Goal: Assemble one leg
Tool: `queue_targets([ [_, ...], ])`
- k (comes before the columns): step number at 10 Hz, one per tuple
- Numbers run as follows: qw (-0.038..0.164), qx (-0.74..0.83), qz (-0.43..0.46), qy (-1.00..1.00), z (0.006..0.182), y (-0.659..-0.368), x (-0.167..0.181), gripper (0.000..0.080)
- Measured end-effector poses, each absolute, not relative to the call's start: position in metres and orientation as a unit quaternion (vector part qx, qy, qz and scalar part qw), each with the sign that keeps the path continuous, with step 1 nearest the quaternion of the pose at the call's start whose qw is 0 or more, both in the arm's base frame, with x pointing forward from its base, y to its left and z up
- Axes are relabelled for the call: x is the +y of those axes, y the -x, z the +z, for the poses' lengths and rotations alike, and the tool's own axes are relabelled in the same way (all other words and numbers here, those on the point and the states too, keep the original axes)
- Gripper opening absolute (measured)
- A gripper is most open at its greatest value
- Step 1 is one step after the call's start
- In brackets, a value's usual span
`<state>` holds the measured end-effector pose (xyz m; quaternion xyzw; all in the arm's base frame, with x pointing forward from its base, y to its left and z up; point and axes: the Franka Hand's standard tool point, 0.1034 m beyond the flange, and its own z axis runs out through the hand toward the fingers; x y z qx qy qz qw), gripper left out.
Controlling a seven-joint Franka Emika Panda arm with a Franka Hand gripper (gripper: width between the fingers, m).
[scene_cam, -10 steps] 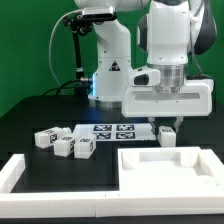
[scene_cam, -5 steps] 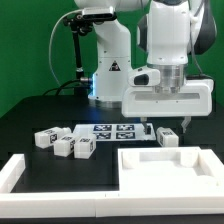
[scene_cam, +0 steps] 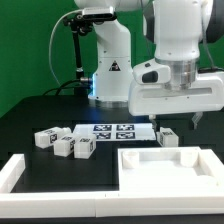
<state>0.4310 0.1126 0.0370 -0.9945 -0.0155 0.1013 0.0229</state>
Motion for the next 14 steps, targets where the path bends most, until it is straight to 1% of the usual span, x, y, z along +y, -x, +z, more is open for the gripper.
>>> queue_targets([
  [1, 0.030, -0.035, 0.107, 0.993, 0.039, -0.449, 0.111, 0.0649],
  [2, 0.034, -0.039, 0.132, 0.990, 0.043, -0.455, 0.112, 0.0649],
  [5, 0.031, -0.039, 0.214, 0.976, 0.041, -0.448, 0.108, 0.0649],
  [6, 0.028, -0.035, 0.262, 0.964, 0.040, -0.446, 0.099, 0.0649],
  [8, 0.001, -0.010, 0.331, 0.944, 0.030, -0.449, 0.098, 0.0649],
  [9, -0.002, -0.013, 0.339, 0.941, 0.023, -0.453, 0.101, 0.0649],
  [10, 0.004, -0.006, 0.342, 0.939, 0.018, -0.451, 0.100, 0.0649],
  [14, 0.002, -0.005, 0.345, 0.939, 0.019, -0.451, 0.097, 0.0649],
])
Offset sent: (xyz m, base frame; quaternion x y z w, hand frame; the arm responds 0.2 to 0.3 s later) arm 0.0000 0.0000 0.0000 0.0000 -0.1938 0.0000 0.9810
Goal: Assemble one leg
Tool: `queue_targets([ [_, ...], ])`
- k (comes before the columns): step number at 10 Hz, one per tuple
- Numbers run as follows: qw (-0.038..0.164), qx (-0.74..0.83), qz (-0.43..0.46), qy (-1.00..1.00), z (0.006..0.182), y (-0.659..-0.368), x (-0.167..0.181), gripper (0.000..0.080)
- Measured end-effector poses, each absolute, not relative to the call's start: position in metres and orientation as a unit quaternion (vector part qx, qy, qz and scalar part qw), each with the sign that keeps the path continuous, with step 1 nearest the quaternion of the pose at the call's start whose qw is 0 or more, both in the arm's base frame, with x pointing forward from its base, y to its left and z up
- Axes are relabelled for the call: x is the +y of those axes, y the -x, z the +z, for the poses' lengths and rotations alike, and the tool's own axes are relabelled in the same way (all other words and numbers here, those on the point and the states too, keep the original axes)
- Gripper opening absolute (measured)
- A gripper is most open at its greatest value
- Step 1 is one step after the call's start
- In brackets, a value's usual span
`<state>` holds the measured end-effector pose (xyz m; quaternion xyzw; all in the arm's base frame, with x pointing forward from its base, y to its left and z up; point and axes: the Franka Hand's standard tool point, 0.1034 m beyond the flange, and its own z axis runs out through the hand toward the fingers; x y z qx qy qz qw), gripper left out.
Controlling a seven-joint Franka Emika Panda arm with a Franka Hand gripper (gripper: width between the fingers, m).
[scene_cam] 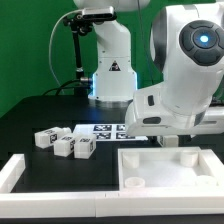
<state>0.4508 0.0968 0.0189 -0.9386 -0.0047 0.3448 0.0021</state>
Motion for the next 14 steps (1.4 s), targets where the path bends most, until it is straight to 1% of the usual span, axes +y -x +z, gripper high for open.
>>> queue_targets([
  [2, -0.004, 0.003, 0.386, 0.922, 0.0260, -0.4421, 0.1001, 0.0649],
  [3, -0.009, 0.002, 0.405, 0.914, 0.0245, -0.4436, 0.1012, 0.0649],
  [4, -0.010, 0.001, 0.400, 0.917, 0.0209, -0.4466, 0.1007, 0.0649],
  [6, -0.009, 0.002, 0.400, 0.917, 0.0213, -0.4467, 0.0999, 0.0649],
  [8, -0.009, 0.003, 0.400, 0.917, 0.0211, -0.4468, 0.0991, 0.0377],
  [9, -0.009, 0.004, 0.400, 0.917, 0.0212, -0.4469, 0.0987, 0.0275],
  [14, -0.008, 0.005, 0.400, 0.917, 0.0212, -0.4472, 0.0974, 0.0275],
])
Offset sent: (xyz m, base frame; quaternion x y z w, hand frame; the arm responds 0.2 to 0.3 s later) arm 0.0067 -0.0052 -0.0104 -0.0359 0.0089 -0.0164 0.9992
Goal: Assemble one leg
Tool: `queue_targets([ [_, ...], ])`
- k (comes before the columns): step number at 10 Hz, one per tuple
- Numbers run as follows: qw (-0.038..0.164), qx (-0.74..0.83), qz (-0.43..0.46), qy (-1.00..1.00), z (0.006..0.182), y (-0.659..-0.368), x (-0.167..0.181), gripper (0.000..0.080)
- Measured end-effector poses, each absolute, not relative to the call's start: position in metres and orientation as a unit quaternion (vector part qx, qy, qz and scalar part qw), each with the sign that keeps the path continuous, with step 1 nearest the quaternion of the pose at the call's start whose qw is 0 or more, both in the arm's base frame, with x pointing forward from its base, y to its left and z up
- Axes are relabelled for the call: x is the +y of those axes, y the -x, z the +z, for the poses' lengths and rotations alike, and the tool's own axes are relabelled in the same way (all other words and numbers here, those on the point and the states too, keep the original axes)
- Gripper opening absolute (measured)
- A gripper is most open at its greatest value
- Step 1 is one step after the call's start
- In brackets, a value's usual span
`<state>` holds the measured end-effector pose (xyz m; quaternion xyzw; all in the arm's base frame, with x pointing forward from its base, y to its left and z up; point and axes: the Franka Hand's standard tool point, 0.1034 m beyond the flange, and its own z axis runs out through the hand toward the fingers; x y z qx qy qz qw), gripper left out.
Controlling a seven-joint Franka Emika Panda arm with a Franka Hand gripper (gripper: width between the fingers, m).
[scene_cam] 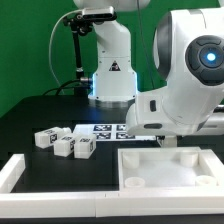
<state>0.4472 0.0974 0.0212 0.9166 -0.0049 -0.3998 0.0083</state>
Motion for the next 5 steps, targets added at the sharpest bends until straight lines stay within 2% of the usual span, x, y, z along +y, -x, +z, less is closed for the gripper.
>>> queue_targets([
  [1, 0.012, -0.001, -0.401, -0.916, 0.025, -0.449, 0.096, 0.0275],
  [2, 0.021, 0.011, -0.388, -0.921, 0.043, -0.463, 0.095, 0.0275],
  [4, 0.011, 0.021, -0.363, -0.931, 0.088, -0.488, 0.090, 0.0277],
  [5, 0.006, 0.021, -0.343, -0.939, 0.104, -0.503, 0.089, 0.0277],
])
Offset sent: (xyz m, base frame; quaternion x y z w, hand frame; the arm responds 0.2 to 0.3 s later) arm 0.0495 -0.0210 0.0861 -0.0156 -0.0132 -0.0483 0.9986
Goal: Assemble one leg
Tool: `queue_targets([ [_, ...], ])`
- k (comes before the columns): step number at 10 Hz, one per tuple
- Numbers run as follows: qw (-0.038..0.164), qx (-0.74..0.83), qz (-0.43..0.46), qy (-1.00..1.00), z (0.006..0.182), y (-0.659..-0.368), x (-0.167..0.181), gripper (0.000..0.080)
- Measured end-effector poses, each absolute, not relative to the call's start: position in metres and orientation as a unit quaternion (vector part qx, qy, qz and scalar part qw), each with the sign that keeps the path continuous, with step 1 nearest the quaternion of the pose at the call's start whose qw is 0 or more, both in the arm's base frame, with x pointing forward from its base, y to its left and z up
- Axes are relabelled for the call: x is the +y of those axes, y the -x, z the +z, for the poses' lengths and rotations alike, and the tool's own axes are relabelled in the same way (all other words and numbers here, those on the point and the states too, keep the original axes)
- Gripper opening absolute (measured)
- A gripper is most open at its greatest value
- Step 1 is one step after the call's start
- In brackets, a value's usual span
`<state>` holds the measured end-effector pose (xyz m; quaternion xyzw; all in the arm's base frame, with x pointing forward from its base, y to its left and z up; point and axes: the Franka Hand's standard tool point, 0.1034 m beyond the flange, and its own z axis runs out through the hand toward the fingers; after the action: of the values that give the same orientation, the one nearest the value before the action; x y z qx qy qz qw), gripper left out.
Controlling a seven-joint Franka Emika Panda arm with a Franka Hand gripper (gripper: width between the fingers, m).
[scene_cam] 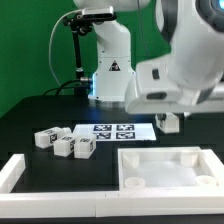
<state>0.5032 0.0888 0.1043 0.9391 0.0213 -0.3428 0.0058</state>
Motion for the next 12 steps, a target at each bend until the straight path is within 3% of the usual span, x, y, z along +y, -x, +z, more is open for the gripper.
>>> queue_targets([
  [1, 0.005, 0.019, -0.314, -0.949, 0.113, -0.513, 0.093, 0.0277],
  [5, -0.006, 0.022, -0.180, -0.983, 0.110, -0.527, 0.097, 0.0278],
  [7, -0.036, 0.029, -0.106, -0.993, 0.129, -0.563, 0.103, 0.0278],
  [9, -0.033, 0.033, -0.017, -0.999, 0.141, -0.591, 0.105, 0.0278],
  [12, -0.029, 0.028, 0.075, -0.996, 0.137, -0.592, 0.100, 0.0278],
])
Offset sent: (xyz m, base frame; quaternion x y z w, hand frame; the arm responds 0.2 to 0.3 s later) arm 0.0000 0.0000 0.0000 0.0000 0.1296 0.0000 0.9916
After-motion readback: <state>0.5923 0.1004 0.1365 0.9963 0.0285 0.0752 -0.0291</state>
